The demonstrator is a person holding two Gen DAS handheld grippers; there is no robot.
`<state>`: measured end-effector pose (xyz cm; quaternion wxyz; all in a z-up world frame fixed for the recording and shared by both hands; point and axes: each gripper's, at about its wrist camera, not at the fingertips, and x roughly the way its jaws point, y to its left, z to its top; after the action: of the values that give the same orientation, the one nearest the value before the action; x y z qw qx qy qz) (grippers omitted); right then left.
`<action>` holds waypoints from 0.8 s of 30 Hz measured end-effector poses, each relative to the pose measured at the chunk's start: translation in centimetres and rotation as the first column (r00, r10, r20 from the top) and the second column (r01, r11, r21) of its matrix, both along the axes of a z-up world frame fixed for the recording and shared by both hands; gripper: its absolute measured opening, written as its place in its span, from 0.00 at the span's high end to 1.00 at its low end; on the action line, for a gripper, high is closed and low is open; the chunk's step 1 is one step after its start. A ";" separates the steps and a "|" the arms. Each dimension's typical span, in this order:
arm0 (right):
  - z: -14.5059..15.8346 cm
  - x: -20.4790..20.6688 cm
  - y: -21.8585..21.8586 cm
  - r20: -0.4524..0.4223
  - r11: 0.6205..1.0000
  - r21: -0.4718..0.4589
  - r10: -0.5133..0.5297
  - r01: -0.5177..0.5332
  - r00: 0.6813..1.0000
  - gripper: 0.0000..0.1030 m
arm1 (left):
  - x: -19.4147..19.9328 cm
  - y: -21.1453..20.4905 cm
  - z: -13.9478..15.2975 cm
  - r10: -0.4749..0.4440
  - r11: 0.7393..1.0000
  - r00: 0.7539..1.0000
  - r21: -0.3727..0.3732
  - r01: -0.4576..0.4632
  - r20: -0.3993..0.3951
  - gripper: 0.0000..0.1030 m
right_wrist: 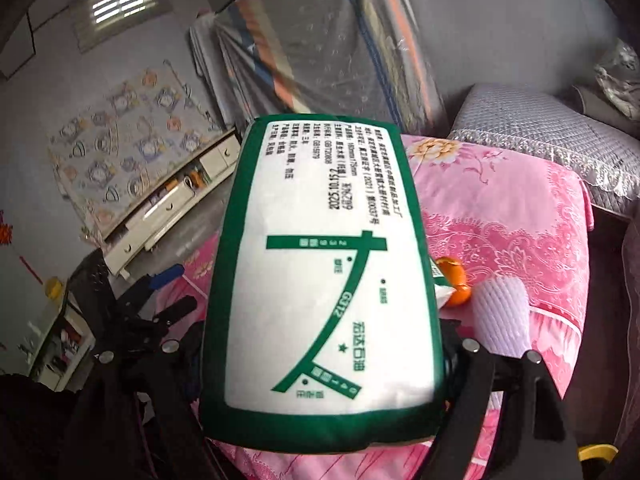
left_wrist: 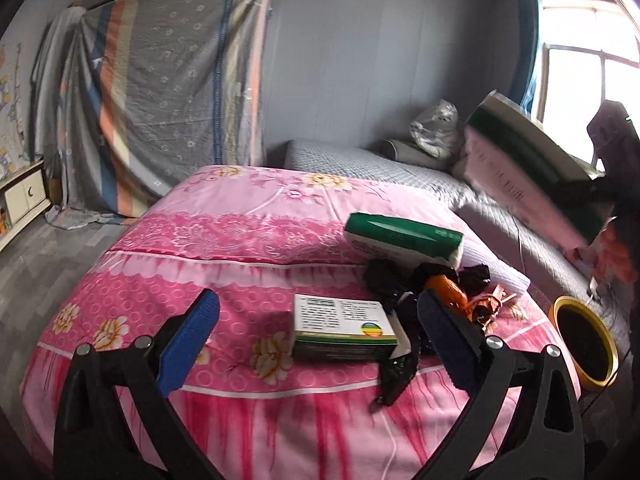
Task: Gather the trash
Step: 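Grasp the white medicine box with the left tool while the right tool holds the tissue pack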
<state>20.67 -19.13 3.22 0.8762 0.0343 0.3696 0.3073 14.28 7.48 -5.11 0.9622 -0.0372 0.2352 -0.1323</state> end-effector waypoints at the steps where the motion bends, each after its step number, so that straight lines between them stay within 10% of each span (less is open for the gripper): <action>1: 0.1 -0.8 -1.3 0.007 0.999 0.021 -0.024 0.024 1.000 0.24 | 0.2 -0.5 0.0 -0.023 1.000 1.000 0.012 0.023 0.002 0.08; 7: -1.1 -4.6 -6.3 0.002 0.988 0.088 -0.127 0.126 0.992 0.24 | 1.7 -3.5 -0.7 -0.238 0.966 0.971 0.111 0.233 0.034 0.08; 15: -3.1 -7.9 -8.9 -0.031 0.973 0.133 -0.187 0.189 0.982 0.24 | 4.7 -3.1 -1.6 -0.652 0.736 0.758 0.237 0.634 -0.004 0.08; 20: -3.8 -8.0 -9.2 -0.060 0.967 0.129 -0.214 0.220 0.975 0.24 | 6.8 -3.8 -3.3 -0.756 0.583 0.641 0.307 0.752 -0.134 0.08; 24: -4.3 -7.2 -8.9 -0.089 0.964 0.119 -0.230 0.239 0.969 0.24 | 8.4 -3.7 -4.0 -0.808 0.509 0.563 0.274 0.816 -0.175 0.08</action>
<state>13.51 -28.03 -1.08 0.8881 0.1457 0.3745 0.2230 22.70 3.80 -9.07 0.7770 0.2340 0.2556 -0.5256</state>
